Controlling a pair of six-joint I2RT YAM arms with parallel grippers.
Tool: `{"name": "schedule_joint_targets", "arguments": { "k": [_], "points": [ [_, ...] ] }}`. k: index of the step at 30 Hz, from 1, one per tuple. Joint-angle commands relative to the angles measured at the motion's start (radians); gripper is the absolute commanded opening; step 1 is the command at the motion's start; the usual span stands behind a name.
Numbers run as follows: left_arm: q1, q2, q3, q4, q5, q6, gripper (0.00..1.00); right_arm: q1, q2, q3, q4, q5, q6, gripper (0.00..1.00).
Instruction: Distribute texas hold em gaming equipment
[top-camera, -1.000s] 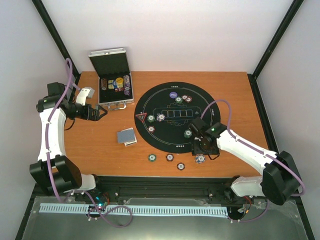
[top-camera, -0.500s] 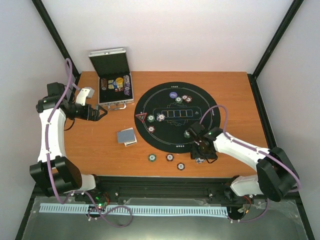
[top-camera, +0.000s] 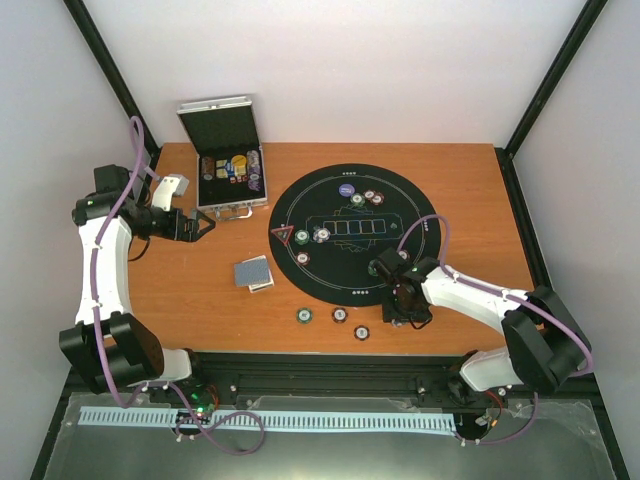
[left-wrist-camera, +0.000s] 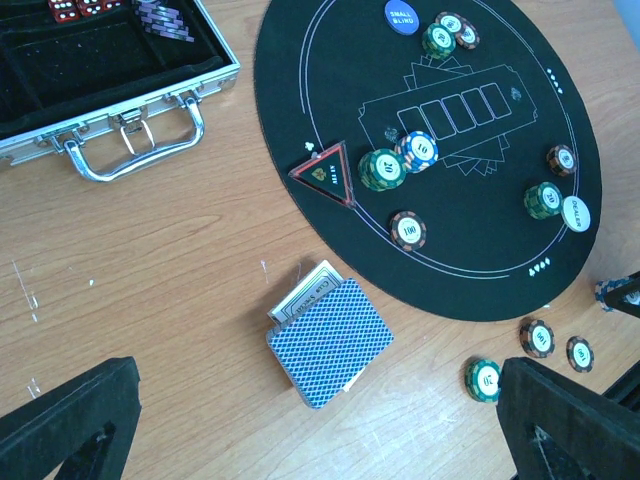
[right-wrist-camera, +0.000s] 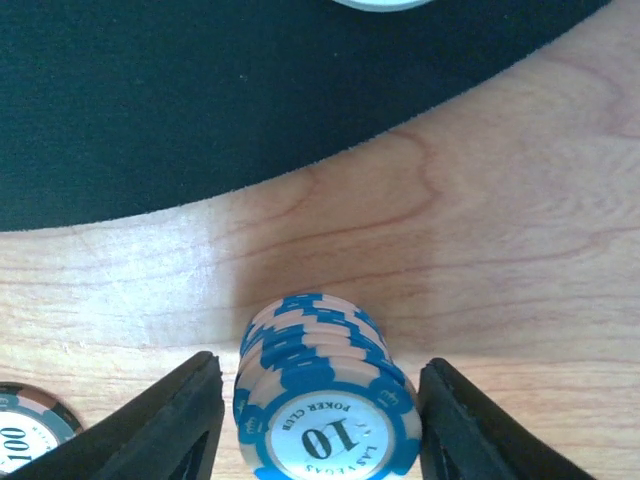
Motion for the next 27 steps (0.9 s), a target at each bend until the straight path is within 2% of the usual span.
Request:
{"name": "schedule_joint_targets", "arguments": {
  "k": [1, 7, 19, 23, 27],
  "points": [
    [0.001, -0.010, 0.023, -0.006, 0.023, 0.005, 1.00, 0.006, 0.005, -0.005, 0.011, 0.017, 0.017, 0.52],
    [0.002, -0.012, 0.020, -0.007, 0.023, 0.005, 1.00, 0.006, 0.001, 0.007, -0.003, 0.024, 0.018, 0.43],
    [0.002, -0.013, 0.027, -0.009, 0.026, 0.005, 1.00, 0.008, -0.041, 0.103, -0.074, 0.028, 0.007, 0.33],
    [0.002, -0.011, 0.029, -0.010, 0.026, 0.005, 1.00, 0.007, -0.025, 0.206, -0.121, 0.067, -0.015, 0.33],
    [0.001, -0.011, 0.026, -0.012, 0.020, 0.009, 1.00, -0.026, 0.064, 0.384, -0.173, 0.116, -0.082, 0.32]
  ]
}}
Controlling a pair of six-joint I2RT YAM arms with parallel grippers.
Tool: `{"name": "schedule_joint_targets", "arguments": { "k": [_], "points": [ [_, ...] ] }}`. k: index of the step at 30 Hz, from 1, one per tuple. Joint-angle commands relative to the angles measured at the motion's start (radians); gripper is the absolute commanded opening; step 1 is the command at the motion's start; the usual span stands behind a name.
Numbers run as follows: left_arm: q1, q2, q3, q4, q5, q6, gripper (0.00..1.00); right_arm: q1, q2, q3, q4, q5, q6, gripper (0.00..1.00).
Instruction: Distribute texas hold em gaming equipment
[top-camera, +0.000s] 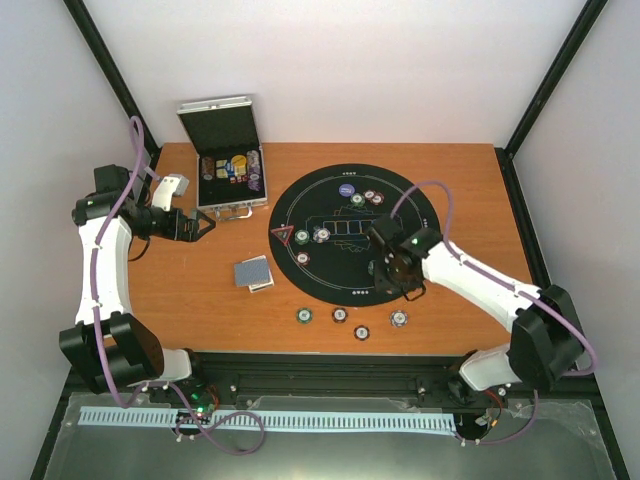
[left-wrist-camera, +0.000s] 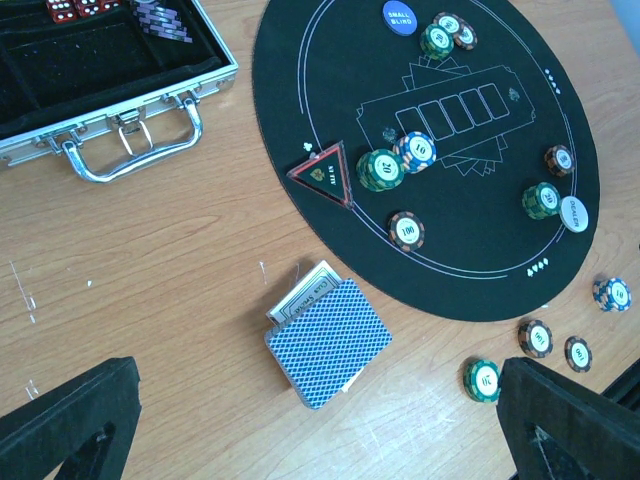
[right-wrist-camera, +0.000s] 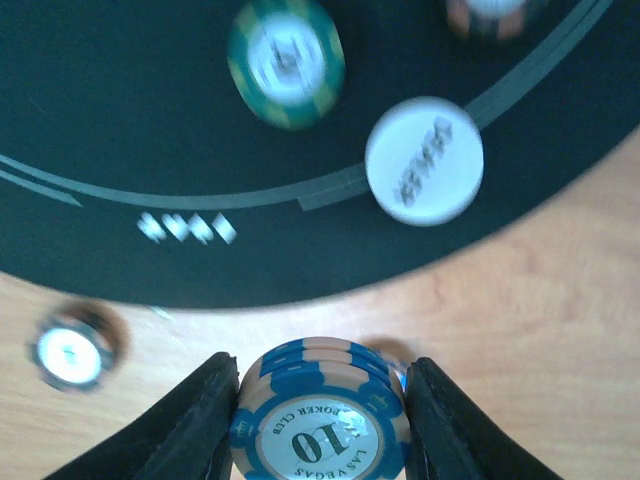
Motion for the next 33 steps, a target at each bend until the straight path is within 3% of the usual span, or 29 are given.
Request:
{"name": "schedule_joint_targets", "arguments": {
  "k": [1, 9, 20, 25, 33],
  "points": [
    [0.001, -0.012, 0.027, -0.012, 0.014, 0.009, 1.00, -0.041, 0.104, 0.200, -0.054, 0.073, -0.082, 0.32],
    [0.002, 0.005, 0.052, -0.013, 0.030, 0.002, 1.00, -0.232, 0.410, 0.607, -0.061, 0.051, -0.217, 0.31],
    [0.002, 0.069, 0.066, 0.006, 0.031, 0.024, 1.00, -0.371, 0.915, 1.171, -0.131, 0.064, -0.273, 0.31],
    [0.001, 0.093, 0.069, 0.018, 0.030, 0.029, 1.00, -0.411, 1.038, 1.299, -0.135, 0.043, -0.281, 0.31],
    [0.001, 0.111, 0.067, 0.027, 0.034, 0.029, 1.00, -0.427, 1.139, 1.359, -0.122, 0.028, -0.286, 0.31]
  ]
}}
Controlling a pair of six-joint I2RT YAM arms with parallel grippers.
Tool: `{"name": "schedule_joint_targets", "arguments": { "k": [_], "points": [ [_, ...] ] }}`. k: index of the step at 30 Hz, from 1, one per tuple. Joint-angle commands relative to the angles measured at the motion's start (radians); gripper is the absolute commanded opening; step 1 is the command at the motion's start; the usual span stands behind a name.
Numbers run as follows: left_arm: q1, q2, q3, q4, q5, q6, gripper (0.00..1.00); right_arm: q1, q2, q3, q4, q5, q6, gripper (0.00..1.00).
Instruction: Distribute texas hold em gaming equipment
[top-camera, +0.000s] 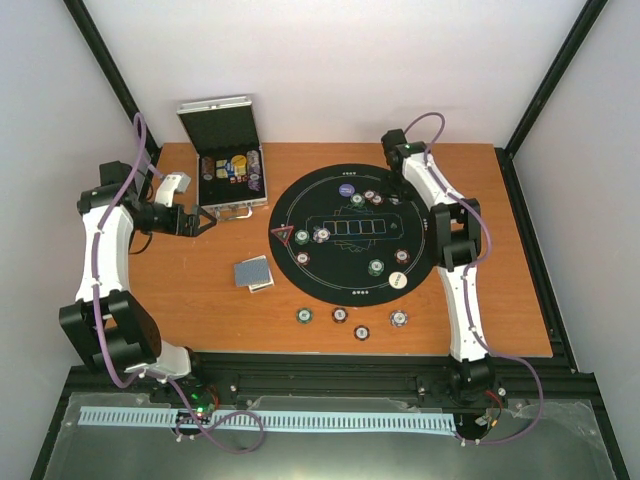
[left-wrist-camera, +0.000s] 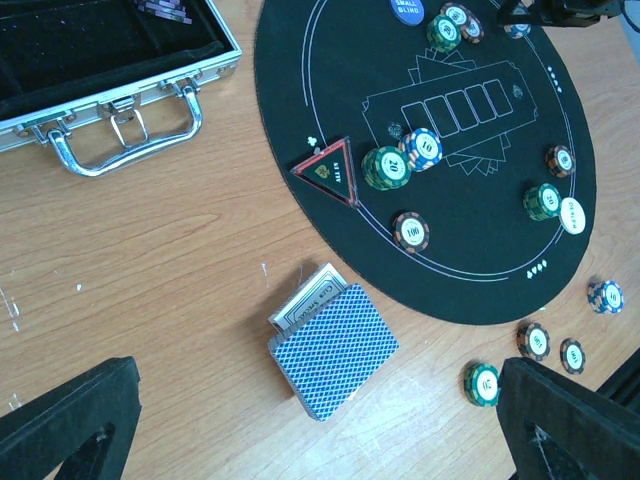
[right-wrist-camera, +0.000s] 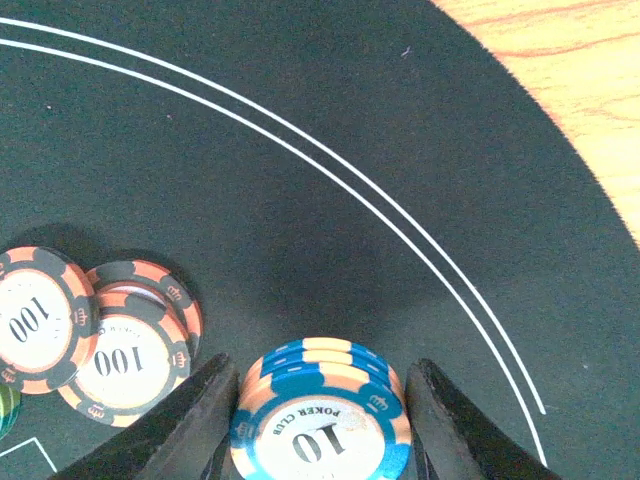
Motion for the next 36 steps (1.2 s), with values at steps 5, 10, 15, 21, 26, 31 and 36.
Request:
{"name": "schedule_joint_targets", "arguments": {
  "k": [5, 10, 15, 21, 26, 31, 36],
  "points": [
    [0.002, 0.016, 0.037, 0.023, 0.017, 0.025, 1.00, -0.025, 0.062, 0.050, 0.007, -0.031, -0.014, 0.32],
    [0.001, 0.020, 0.029, 0.029, 0.019, 0.022, 1.00, -0.036, 0.090, 0.069, 0.012, -0.035, -0.007, 0.32],
    [0.001, 0.023, 0.029, 0.032, 0.018, 0.019, 1.00, -0.043, 0.103, 0.092, 0.014, -0.048, -0.014, 0.36],
    [0.001, 0.021, 0.027, 0.031, 0.023, 0.015, 1.00, -0.044, 0.115, 0.126, 0.005, -0.083, -0.025, 0.54],
    [0.001, 0.020, 0.025, 0.029, 0.021, 0.015, 1.00, -0.044, 0.077, 0.131, -0.020, -0.077, -0.027, 0.68],
    [0.002, 0.019, 0.033, 0.017, 0.024, 0.011, 1.00, -0.043, -0.054, 0.056, -0.047, -0.048, -0.023, 0.71],
    [0.001, 0.010, 0.044, -0.002, 0.028, 0.018, 1.00, -0.021, -0.327, -0.276, 0.034, -0.016, -0.012, 0.73]
  ]
}}
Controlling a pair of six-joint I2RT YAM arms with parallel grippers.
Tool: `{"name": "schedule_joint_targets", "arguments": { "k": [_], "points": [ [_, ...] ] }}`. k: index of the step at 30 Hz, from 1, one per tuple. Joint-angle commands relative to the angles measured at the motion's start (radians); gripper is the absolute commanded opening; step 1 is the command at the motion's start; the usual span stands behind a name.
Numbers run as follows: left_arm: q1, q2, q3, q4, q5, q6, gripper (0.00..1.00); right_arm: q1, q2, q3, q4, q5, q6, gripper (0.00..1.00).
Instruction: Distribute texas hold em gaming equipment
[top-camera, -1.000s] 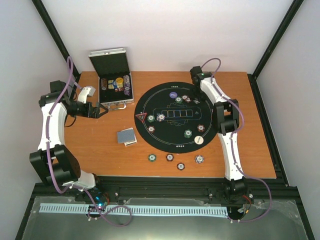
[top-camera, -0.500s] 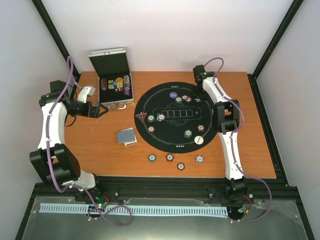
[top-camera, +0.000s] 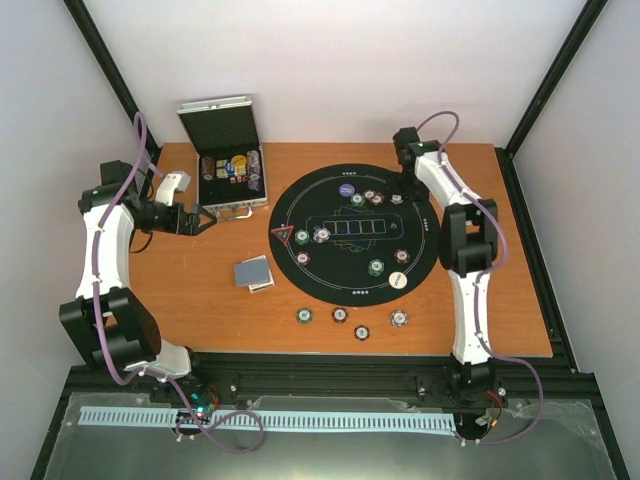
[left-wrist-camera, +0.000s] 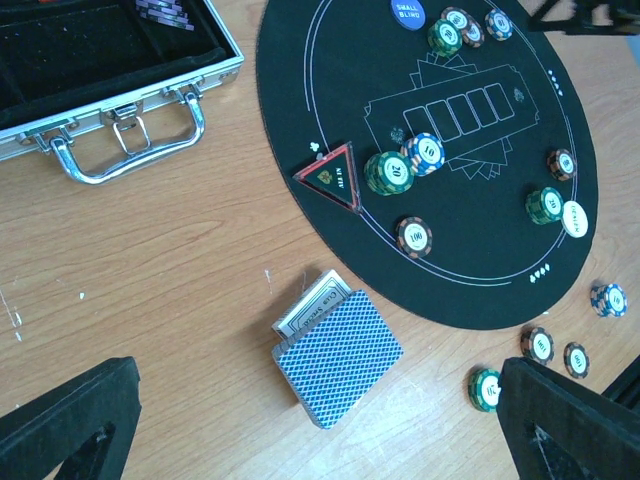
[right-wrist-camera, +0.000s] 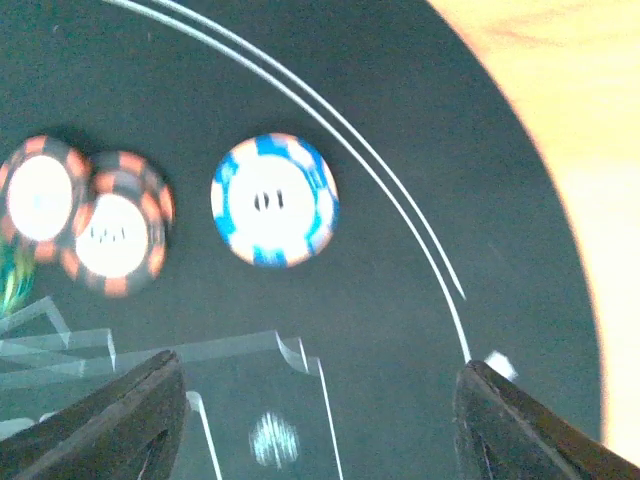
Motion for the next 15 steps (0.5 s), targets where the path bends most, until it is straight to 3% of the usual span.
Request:
{"name": "schedule_joint_targets", "arguments": {
  "k": [1, 7, 15],
  "points": [
    [0.001, -0.008, 0.043, -0.025, 0.020, 0.020, 1.00, 0.024, -0.318, -0.258, 0.053, 0.047, 0.016, 0.73],
    [0.001, -0.041, 0.029, -0.040, 0.019, 0.030, 1.00, 0.183, -0.681, -0.775, 0.142, 0.083, 0.086, 0.80],
    [0.001, -0.084, 0.003, -0.050, 0.043, 0.025, 1.00, 0.426, -0.959, -1.202, 0.171, 0.094, 0.316, 0.85]
  ]
}}
